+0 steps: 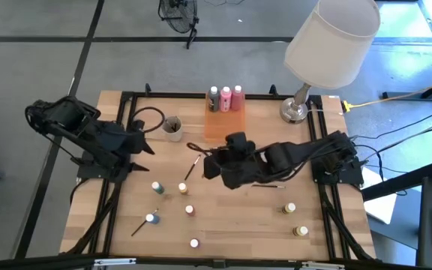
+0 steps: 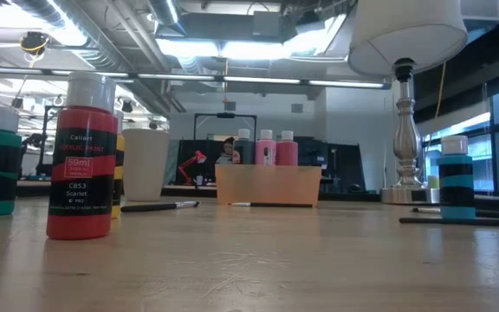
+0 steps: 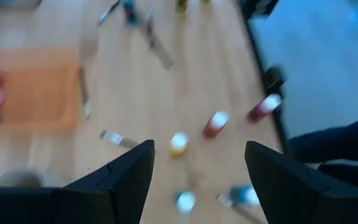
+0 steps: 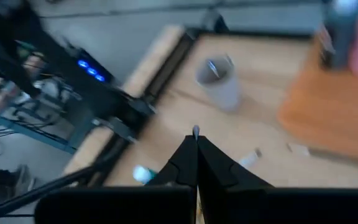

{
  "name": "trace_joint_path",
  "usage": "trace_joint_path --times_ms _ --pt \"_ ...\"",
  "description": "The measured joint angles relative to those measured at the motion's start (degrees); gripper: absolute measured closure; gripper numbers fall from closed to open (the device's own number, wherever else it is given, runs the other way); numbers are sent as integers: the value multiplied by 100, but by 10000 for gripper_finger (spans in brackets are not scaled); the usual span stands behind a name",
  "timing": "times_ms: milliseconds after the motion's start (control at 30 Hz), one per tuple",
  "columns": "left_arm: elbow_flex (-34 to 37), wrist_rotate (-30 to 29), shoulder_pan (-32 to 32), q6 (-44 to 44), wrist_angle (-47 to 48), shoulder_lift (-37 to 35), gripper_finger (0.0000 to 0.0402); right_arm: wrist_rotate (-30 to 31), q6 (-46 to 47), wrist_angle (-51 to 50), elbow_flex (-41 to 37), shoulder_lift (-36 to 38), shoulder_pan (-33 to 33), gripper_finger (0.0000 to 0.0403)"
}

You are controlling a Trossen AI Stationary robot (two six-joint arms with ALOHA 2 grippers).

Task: Pick & Place Paint Supplies
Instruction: Put the black paint brush into the white cup

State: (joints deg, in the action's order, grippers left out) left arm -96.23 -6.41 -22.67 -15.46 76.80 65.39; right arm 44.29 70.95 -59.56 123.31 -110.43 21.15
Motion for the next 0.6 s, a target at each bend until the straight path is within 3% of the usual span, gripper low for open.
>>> trace_joint_path --times_ms 200,300,433,600 --pt "0 -17 -211 16 -1045 21 153 116 -1971 1113 396 2 0 402" --pt "0 -520 -210 -115 -1313 33 153 79 -2862 1591 585 4 -2 402" --pt "0 -1254 -209 -234 -1464 28 153 -98 -3582 1783 915 9 -2 402" --pt "0 -1377 -208 -94 -1955 151 153 -187 -4313 1891 1155 3 -2 402"
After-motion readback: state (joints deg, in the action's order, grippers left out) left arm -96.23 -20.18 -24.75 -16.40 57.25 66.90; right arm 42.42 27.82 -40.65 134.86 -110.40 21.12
